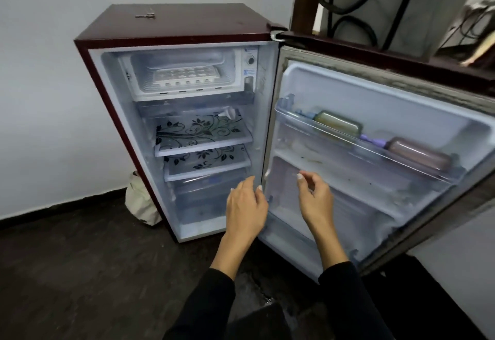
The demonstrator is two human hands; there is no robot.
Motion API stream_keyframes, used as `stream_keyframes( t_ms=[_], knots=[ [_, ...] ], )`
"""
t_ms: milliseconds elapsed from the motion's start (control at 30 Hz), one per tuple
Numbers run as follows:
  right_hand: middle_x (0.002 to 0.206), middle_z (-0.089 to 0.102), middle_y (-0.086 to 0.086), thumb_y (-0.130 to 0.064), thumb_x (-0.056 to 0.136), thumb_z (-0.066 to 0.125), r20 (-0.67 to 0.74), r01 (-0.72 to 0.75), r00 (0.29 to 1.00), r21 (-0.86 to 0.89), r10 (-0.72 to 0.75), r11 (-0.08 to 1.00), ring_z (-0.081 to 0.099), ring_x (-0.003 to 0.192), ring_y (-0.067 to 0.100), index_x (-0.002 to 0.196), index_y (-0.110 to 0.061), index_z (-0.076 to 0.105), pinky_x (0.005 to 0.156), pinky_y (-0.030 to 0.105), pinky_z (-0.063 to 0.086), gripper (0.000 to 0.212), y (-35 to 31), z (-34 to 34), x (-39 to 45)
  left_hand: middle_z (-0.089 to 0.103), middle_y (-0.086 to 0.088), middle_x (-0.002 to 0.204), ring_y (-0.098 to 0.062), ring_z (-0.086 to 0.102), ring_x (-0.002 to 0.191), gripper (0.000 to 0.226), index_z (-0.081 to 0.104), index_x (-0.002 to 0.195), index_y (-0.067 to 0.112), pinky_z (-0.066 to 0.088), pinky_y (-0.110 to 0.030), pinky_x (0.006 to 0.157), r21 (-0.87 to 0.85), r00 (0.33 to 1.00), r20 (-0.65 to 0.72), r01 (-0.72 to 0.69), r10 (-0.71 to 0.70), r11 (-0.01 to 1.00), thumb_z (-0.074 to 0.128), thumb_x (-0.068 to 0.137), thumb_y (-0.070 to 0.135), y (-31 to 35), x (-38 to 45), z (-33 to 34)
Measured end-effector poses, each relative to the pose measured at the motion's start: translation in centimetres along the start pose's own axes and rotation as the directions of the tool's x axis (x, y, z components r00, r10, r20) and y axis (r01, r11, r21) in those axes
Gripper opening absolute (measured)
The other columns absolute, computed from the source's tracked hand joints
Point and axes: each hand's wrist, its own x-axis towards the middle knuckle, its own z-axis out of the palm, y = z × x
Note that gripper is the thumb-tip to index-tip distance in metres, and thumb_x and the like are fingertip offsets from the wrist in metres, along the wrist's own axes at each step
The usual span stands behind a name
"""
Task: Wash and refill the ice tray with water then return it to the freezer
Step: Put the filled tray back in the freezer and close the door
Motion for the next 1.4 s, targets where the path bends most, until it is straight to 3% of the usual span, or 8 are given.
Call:
stream_keyframes(
  t_ms=[167, 300, 467, 633, 833, 1000, 1267, 1400],
  knots=[
    [0.104, 0.062, -0.002, -0.025, 0.098, 0.052, -0.107, -0.042, 0.993, 0.025, 0.044, 0.999, 0.057, 0.098, 0.012, 0.116, -0.012, 0.064, 0.084, 0.024, 0.041, 0.025, 1.8, -5.0, 0.9, 0.05, -0.011, 0.141, -0.027, 0.044, 0.131, 0.044, 0.041, 0.141, 0.004, 0.03, -0.045, 0.112, -0.031, 0.998, 0.005, -0.062, 0.062, 0.998, 0.037, 0.101, 0.022, 3.5, -0.6, 2.6],
    [0.098, 0.067, 0.008, -0.021, 0.097, 0.053, -0.305, -0.068, 0.949, 0.043, 0.078, 0.997, 0.06, 0.092, 0.021, 0.108, -0.006, 0.067, 0.079, 0.024, 0.039, 0.023, 4.2, -10.4, 3.1, 0.05, -0.012, 0.141, -0.026, 0.044, 0.132, 0.045, 0.04, 0.141, 0.004, 0.031, -0.045, 0.112, -0.082, 0.994, -0.016, -0.106, 0.105, 0.991, 0.036, 0.102, 0.024, 7.4, -1.2, 5.9],
    [0.101, 0.069, 0.023, -0.012, 0.094, 0.051, -0.613, -0.111, 0.774, 0.118, 0.161, 0.987, 0.063, 0.097, 0.036, 0.103, 0.0, 0.069, 0.082, 0.034, 0.043, 0.023, 6.6, -18.7, 6.5, 0.055, -0.01, 0.135, -0.023, 0.049, 0.125, 0.042, 0.045, 0.137, 0.007, 0.034, -0.043, 0.11, -0.128, 0.978, -0.02, -0.208, 0.207, 0.97, 0.034, 0.103, 0.028, 13.2, -2.4, 10.7],
    [0.109, 0.068, 0.011, -0.021, 0.095, 0.042, -0.729, -0.075, 0.636, 0.269, 0.254, 0.96, 0.062, 0.1, 0.025, 0.106, -0.007, 0.066, 0.086, 0.034, 0.046, 0.03, 8.4, -25.8, 9.9, 0.056, -0.009, 0.133, -0.022, 0.05, 0.124, 0.04, 0.047, 0.136, 0.008, 0.034, -0.044, 0.11, -0.173, 0.962, -0.03, -0.273, 0.272, 0.946, 0.036, 0.102, 0.026, 18.1, -4.2, 15.2],
    [0.13, 0.055, 0.004, -0.031, 0.104, 0.032, -0.478, -0.092, 0.837, 0.359, 0.268, 0.929, 0.051, 0.114, 0.013, 0.133, -0.013, 0.052, 0.091, 0.024, 0.038, 0.04, 7.6, -30.4, 14.6, 0.064, -0.008, 0.119, -0.025, 0.057, 0.111, 0.037, 0.057, 0.124, 0.009, 0.04, -0.049, 0.103, -0.16, 0.936, -0.076, -0.352, 0.344, 0.922, 0.037, 0.098, 0.025, 21.8, -5.8, 18.9],
    [0.139, 0.049, 0.003, -0.035, 0.106, 0.025, -0.283, -0.098, 0.929, 0.43, 0.237, 0.898, 0.044, 0.127, 0.015, 0.138, -0.014, 0.047, 0.096, 0.024, 0.034, 0.044, 6.4, -30.3, 15.8, 0.063, -0.005, 0.121, -0.023, 0.057, 0.114, 0.04, 0.059, 0.121, 0.011, 0.039, -0.051, 0.104, -0.117, 0.924, -0.094, -0.379, 0.37, 0.918, 0.033, 0.096, 0.03, 23.0, -7.0, 20.3],
    [0.124, 0.056, 0.002, -0.033, 0.105, 0.027, -0.336, -0.075, 0.912, 0.426, 0.235, 0.902, 0.05, 0.111, 0.013, 0.124, -0.016, 0.057, 0.091, 0.026, 0.037, 0.04, 6.5, -29.6, 14.3, 0.064, -0.005, 0.12, -0.019, 0.056, 0.115, 0.039, 0.062, 0.117, 0.011, 0.042, -0.048, 0.102, -0.116, 0.916, -0.122, -0.396, 0.382, 0.911, 0.036, 0.095, 0.03, 23.9, -8.4, 19.7],
    [0.103, 0.061, -0.005, -0.034, 0.104, 0.033, -0.407, -0.023, 0.89, 0.408, 0.204, 0.913, 0.055, 0.096, 0.009, 0.113, -0.016, 0.064, 0.084, 0.025, 0.041, 0.038, 6.9, -28.8, 12.0, 0.064, -0.005, 0.12, -0.018, 0.055, 0.117, 0.04, 0.063, 0.115, 0.01, 0.043, -0.047, 0.102, -0.085, 0.886, -0.188, -0.445, 0.424, 0.891, 0.036, 0.094, 0.03, 24.3, -9.0, 18.8]
  ],
)
